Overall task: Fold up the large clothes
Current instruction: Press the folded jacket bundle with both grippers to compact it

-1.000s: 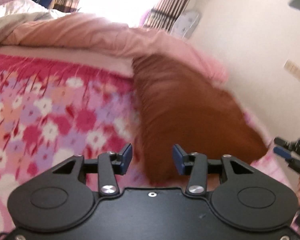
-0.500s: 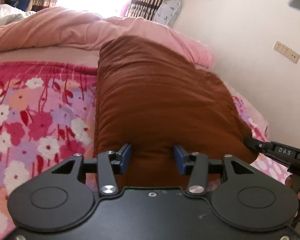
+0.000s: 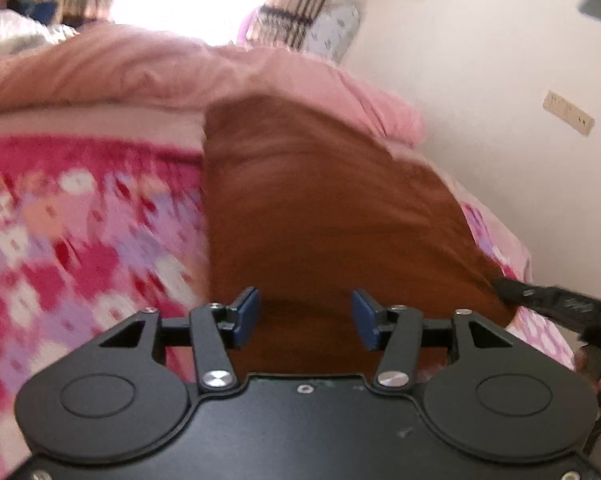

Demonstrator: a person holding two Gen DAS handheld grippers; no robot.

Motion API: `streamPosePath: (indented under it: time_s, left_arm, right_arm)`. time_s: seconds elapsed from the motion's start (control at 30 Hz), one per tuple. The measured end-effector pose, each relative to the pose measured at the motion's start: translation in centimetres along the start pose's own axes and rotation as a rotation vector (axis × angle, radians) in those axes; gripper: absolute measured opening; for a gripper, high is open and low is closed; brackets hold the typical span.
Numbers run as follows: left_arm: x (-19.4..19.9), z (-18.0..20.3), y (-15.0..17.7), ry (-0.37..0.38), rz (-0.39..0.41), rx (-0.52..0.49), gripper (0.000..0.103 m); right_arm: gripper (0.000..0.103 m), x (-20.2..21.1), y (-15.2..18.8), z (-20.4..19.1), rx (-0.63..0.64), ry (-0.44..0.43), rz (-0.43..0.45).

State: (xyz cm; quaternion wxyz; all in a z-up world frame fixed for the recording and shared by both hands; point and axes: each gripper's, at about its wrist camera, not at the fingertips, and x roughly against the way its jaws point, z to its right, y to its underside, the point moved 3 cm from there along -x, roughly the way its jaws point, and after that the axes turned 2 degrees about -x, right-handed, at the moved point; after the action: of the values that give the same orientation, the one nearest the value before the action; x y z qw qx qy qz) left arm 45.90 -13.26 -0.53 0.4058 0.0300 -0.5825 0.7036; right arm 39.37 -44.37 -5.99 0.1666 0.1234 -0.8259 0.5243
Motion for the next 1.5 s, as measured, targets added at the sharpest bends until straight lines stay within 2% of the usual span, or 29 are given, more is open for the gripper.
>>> streamPosePath:
  time_s: [0.03, 0.07, 0.1, 0.13, 0.23, 0.4, 0.5, 0.6, 0.8, 0.97, 1.13, 1.4, 1.47, 1.5]
  left_arm:
    - [0.3, -0.9, -0.7, -0.009, 0.016, 0.009, 0.058]
    - [0.4, -1.7, -1.3, -0.011, 0.021, 0.026, 0.059]
    - [0.2, -2.8, -1.8, -0.015, 0.020, 0.058, 0.059]
    - [-0.1, -3.8, -2.2, -0.020, 0.016, 0.092, 0.059]
    - [-1.4, -6.3, -2.4, -0.015, -0.017, 0.179, 0.061]
    - [-4.1, -8.7, -1.5, 0.110, -0.074, 0.284, 0.063]
    - [-5.0, -9.1, -1.3, 0.156, -0.065, 0.316, 0.067]
    - [-6.0, -9.9, -1.4, 0.198, -0.071, 0.353, 0.072]
    - [-8.6, -11.6, -1.0, 0.347, -0.120, 0.458, 0.080]
    - [-11.3, -12.3, -0.8, 0.472, -0.151, 0.579, 0.084]
    - [-13.0, -11.3, -1.8, 0.499, -0.157, 0.553, 0.089]
    - [-14.4, -10.0, -3.2, 0.485, -0.180, 0.498, 0.095]
    - [-14.4, -9.6, -3.4, 0.478, -0.179, 0.489, 0.094]
    - [-14.7, -9.3, -3.5, 0.478, -0.175, 0.490, 0.090]
  right_arm:
    - [0.048, 0.3, -0.8, 0.0, -0.009, -0.021, 0.013]
    - [0.061, 0.5, -1.7, 0.0, -0.015, -0.029, 0.035]
    - [0.084, 0.6, -2.6, 0.1, -0.013, -0.016, 0.063]
    - [0.088, 0.4, -3.3, 0.0, 0.001, -0.011, 0.076]
    - [0.088, -2.0, -4.9, 0.2, 0.035, -0.034, 0.009]
    - [0.088, -6.1, -5.5, 2.4, -0.043, -0.070, -0.112]
    - [0.088, -8.0, -5.2, 4.3, -0.113, -0.120, -0.179]
    - [0.090, -9.1, -4.7, 5.9, -0.180, -0.169, -0.215]
    - [0.098, -11.9, -3.7, 8.5, -0.282, -0.254, -0.289]
    - [0.101, -13.0, -3.1, 9.4, -0.348, -0.339, -0.284]
    - [0.102, -13.9, -3.6, 8.6, -0.326, -0.371, -0.309]
    - [0.102, -15.2, -4.0, 7.5, -0.294, -0.394, -0.307]
    - [0.098, -15.1, -3.8, 7.2, -0.292, -0.386, -0.295]
    - [0.091, -15.0, -3.7, 7.2, -0.294, -0.386, -0.293]
